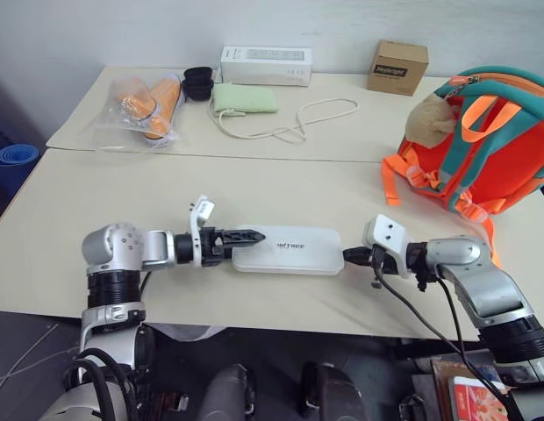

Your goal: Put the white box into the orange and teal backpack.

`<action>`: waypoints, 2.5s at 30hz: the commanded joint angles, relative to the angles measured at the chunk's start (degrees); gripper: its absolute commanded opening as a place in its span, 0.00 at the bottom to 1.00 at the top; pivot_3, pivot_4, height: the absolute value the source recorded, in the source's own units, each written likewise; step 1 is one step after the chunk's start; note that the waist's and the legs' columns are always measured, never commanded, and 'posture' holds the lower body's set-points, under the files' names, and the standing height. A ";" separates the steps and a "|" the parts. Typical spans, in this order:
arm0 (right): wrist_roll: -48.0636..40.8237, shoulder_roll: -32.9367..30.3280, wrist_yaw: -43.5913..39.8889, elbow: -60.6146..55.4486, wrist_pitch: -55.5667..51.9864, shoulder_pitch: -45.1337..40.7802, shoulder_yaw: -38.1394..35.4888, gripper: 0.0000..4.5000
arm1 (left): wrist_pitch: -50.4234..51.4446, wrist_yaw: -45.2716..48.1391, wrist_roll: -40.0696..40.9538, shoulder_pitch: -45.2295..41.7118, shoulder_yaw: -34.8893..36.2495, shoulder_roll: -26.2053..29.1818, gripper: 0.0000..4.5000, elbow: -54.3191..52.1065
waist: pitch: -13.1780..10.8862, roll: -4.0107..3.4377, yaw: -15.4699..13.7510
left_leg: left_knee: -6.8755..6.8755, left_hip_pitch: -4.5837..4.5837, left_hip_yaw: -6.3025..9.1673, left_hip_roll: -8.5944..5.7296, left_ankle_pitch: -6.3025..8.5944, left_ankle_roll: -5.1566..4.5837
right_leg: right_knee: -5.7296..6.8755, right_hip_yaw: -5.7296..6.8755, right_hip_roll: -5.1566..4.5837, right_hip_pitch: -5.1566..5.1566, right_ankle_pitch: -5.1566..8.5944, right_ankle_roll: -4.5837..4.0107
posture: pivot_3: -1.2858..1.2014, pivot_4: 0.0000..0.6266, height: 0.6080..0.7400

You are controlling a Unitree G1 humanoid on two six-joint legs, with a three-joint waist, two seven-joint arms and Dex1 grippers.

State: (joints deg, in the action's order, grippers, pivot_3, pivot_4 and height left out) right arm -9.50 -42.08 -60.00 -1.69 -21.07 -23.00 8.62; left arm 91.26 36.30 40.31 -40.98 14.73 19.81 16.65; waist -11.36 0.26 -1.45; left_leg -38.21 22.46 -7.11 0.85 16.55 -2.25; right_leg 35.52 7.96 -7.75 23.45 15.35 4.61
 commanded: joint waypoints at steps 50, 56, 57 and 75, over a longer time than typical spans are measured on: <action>-13.17 2.03 20.76 34.67 -10.24 -27.30 -28.36 0.99 | -6.26 -27.14 49.25 -4.44 15.32 9.35 0.29 -15.22 | -0.16 0.23 1.97 | 0.22 -0.02 -0.49 0.26 0.05 0.19 | -0.10 -0.42 0.23 0.28 0.00 0.00 | 0.52 0.24 1.00; -12.18 5.02 19.78 42.37 -2.51 -32.67 -27.42 0.79 | -10.76 -29.03 51.41 -3.07 13.36 12.18 0.29 -15.94 | -0.18 0.23 1.71 | 0.22 0.02 -0.52 0.23 0.03 0.19 | -0.10 -0.45 0.27 0.31 0.00 0.00 | 0.52 0.24 1.00; -12.23 5.11 19.51 43.00 -1.97 -33.00 -27.34 0.71 | -11.42 -29.32 51.80 -2.90 13.20 12.57 0.29 -15.91 | -0.18 0.24 1.74 | 0.22 0.02 -0.52 0.21 0.03 0.19 | -0.11 -0.45 0.27 0.31 0.00 0.00 | 0.52 0.24 1.00; -35.69 -5.73 -10.03 0.40 -30.96 -20.72 -21.77 0.01 | -20.99 -20.43 44.64 -2.93 10.40 21.58 0.29 -15.23 | -0.23 0.17 2.69 | 0.28 0.45 -0.51 0.33 0.07 0.25 | -0.10 -0.45 0.26 0.77 0.01 -0.03 | 0.52 0.24 1.00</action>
State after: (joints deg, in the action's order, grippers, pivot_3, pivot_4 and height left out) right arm -38.54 -45.72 -66.17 7.02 -47.49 -43.60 -11.77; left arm 72.31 12.14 85.75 -42.09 24.47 40.26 3.04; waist -11.59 0.43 1.24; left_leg -37.99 23.17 -7.67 1.18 16.62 -2.01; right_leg 35.50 7.50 -7.46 24.51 15.36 4.58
